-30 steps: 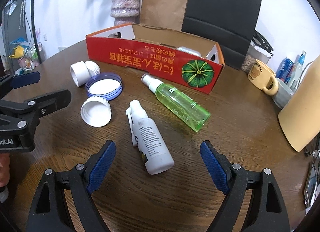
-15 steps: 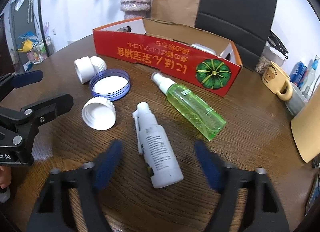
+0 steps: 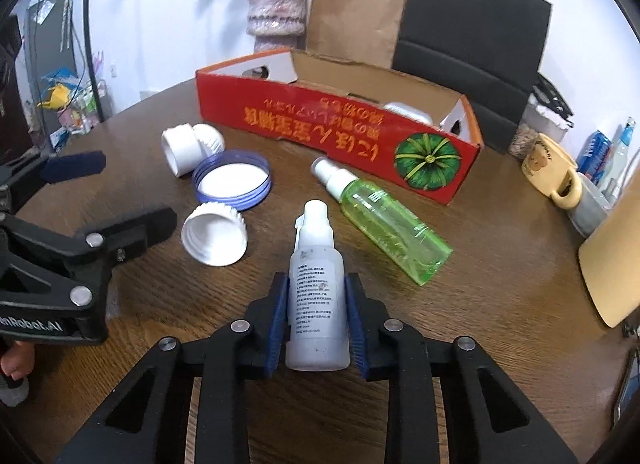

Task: Organize rigid objects
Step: 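Grasp the white spray bottle upright with the right tool, then grasp the white ribbed round lid with the left tool while the right tool holds the spray bottle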

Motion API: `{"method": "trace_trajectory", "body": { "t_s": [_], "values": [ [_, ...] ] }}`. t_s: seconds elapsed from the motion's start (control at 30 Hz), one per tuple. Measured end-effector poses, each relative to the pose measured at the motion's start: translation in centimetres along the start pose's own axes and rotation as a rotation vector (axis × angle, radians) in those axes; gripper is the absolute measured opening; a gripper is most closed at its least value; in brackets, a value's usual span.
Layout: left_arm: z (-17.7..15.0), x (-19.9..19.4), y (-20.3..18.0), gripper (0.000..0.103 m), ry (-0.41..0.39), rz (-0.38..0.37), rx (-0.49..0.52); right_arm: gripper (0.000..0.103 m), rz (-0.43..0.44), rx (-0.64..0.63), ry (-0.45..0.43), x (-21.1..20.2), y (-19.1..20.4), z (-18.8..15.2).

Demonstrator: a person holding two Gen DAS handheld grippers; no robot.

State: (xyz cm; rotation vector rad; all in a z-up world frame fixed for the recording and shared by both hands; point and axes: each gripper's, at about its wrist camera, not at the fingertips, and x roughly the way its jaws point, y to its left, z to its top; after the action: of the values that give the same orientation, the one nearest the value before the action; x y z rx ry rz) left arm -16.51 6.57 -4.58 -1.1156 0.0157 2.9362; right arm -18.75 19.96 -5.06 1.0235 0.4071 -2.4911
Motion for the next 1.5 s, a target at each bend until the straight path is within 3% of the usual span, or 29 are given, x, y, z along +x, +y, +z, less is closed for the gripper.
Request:
{"method": "trace_trajectory", "body": {
  "t_s": [0.3,0.7,0.9,0.97,1.1,1.27,1.5],
  "values": [
    [0.0,0.6,-1.8,0.103,0.015,-0.014,0.035,0.031,-0.082,0.077,-0.079,-1.9,-0.9,0.0],
    [0.5,1.9,-3.4,0.102,0.041,-0.035,0.034,0.031,-0.109,0.148,-0.12,-3.2,-2.6,0.1],
    [0.6,2.4,-4.1,0.082,0.06,-0.058,0.044,0.031,-0.119,0.163,-0.132,-3.5,-3.0,0.1],
    [0.6,2.6,-4.3,0.07,0.068,-0.071,0.048,0.031,-0.121,0.16,-0.132,-3.5,-2.9,0.1],
    [0.5,2.8,-4.7,0.065,0.079,-0.087,0.057,0.031,-0.119,0.15,-0.128,-3.3,-2.7,0.1],
    [0.4,3.2,-4.8,0.034,0.102,-0.121,0.055,0.031,-0.12,0.14,-0.123,-3.2,-2.4,0.0],
    [0.3,2.6,-4.6,0.034,0.082,-0.15,0.052,0.031,-0.123,0.136,-0.125,-3.2,-2.0,-0.1]
  ]
}}
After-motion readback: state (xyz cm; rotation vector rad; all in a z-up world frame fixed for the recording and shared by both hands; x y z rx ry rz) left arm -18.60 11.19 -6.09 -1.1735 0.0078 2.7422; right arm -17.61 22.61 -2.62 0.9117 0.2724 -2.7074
